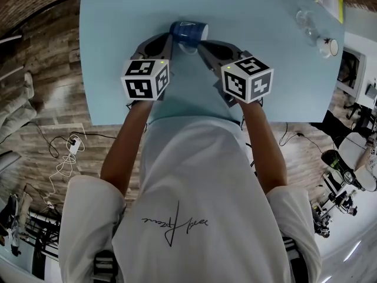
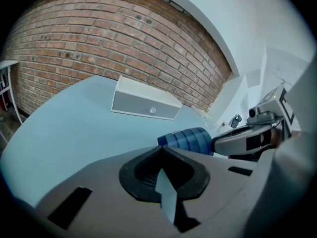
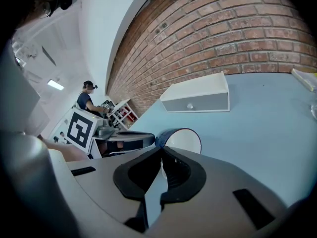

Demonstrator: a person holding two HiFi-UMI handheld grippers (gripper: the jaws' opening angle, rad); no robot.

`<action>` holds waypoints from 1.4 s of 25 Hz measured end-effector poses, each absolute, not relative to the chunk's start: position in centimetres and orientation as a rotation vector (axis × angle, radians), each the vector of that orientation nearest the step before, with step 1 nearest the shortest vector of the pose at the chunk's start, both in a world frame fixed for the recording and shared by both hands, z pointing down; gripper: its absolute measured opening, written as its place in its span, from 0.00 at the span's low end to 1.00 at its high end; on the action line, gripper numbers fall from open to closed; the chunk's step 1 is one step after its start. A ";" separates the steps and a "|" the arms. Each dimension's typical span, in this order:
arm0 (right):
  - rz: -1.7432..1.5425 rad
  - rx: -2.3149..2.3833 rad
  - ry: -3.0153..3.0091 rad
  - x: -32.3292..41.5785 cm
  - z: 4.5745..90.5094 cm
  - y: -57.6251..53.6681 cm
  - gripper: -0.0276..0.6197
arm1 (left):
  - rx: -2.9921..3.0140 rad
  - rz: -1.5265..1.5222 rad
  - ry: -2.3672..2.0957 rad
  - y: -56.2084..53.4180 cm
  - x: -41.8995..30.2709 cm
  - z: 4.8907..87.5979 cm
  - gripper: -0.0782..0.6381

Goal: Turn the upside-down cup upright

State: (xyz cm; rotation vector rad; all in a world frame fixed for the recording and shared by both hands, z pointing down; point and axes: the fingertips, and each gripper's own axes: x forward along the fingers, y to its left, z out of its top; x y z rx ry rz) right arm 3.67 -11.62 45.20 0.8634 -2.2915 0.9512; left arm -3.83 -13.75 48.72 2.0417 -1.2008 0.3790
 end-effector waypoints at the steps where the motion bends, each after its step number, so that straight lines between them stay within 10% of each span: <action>1: 0.954 0.862 -2.293 3.7 45.2 -11.6 0.08 | 2.040 0.376 -1.201 -13.8 -3.8 48.8 0.12; 35: 0.873 0.799 -2.335 1.7 43.9 -12.3 0.08 | 2.006 0.360 -1.205 -14.0 -4.6 49.6 0.12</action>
